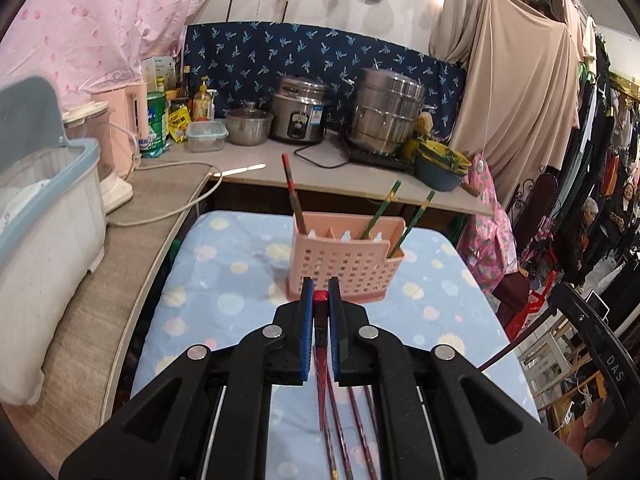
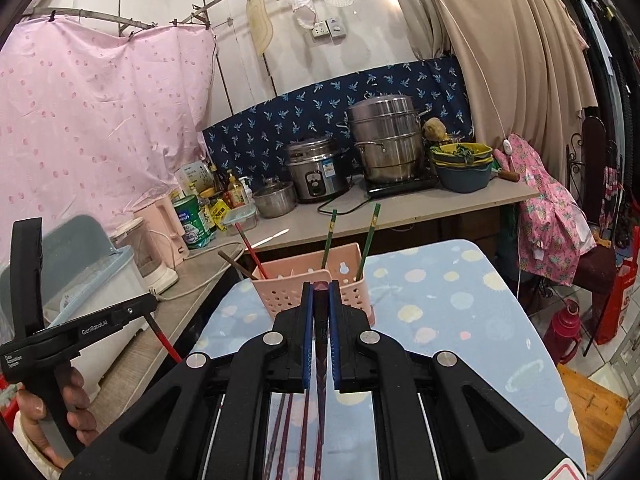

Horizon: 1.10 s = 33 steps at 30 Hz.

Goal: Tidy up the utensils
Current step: 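Lift both held chopsticks and carry them over the pink basket, then open both tools to drop the chopsticks into the pink basket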

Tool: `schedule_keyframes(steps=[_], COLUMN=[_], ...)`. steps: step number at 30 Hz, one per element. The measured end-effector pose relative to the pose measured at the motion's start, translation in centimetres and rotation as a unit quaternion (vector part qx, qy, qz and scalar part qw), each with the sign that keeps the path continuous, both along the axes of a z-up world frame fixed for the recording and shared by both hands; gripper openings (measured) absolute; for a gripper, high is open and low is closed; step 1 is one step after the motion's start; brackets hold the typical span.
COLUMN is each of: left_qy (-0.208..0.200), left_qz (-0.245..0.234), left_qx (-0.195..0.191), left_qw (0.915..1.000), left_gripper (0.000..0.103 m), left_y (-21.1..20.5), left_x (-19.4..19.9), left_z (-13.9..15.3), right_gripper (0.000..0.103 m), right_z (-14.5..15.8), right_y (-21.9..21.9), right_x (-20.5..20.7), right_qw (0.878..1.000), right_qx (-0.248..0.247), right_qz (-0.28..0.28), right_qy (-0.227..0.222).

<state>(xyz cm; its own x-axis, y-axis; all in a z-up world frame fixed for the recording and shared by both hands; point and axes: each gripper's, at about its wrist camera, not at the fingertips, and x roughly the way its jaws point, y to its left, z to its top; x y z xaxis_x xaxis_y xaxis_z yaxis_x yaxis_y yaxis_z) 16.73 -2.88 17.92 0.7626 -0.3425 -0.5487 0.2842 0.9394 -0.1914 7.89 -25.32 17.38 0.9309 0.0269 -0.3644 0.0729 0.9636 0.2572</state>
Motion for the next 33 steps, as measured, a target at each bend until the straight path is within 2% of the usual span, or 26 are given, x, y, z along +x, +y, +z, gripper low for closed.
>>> schedule_keyframes(steps=[5,13,19,24,33], left_qy=[-0.031,-0.095,-0.119,-0.118,-0.073], left_qz=[0.005,0.028,0.041,0.049,0.039], left_qx=[-0.01,-0.037,-0.043,-0.036,-0.024], left_qw=[0.9995,0.9945,0.9912,0.9911,0.9963], left_gripper=[0.007,0.007,0.007,0.007,0.007], left_y=[-0.4,-1.4,-2.4,-3.3,-4.6], left_x=[2.2,7.4,11.4,14.6,18.0], left_z=[3.5,9.4,10.9,10.0,4.2], right_gripper=[0.007,0.007,0.007,0.007,0.007], right_z=[2.9,7.2,8.0,6.6,1.0], right_y=[-0.7,-2.0,-2.3,-2.3,-2.9], right_x=[2.8,9.6,15.0,18.8,22.4], right_qw=[1.0,0.997,0.996,0.997,0.999], right_qx=[0.008,0.028,0.029,0.028,0.04], right_qz=[-0.005,-0.008,-0.012,-0.012,-0.003], right_qy=[-0.03,-0.076,-0.084,-0.072,-0.024])
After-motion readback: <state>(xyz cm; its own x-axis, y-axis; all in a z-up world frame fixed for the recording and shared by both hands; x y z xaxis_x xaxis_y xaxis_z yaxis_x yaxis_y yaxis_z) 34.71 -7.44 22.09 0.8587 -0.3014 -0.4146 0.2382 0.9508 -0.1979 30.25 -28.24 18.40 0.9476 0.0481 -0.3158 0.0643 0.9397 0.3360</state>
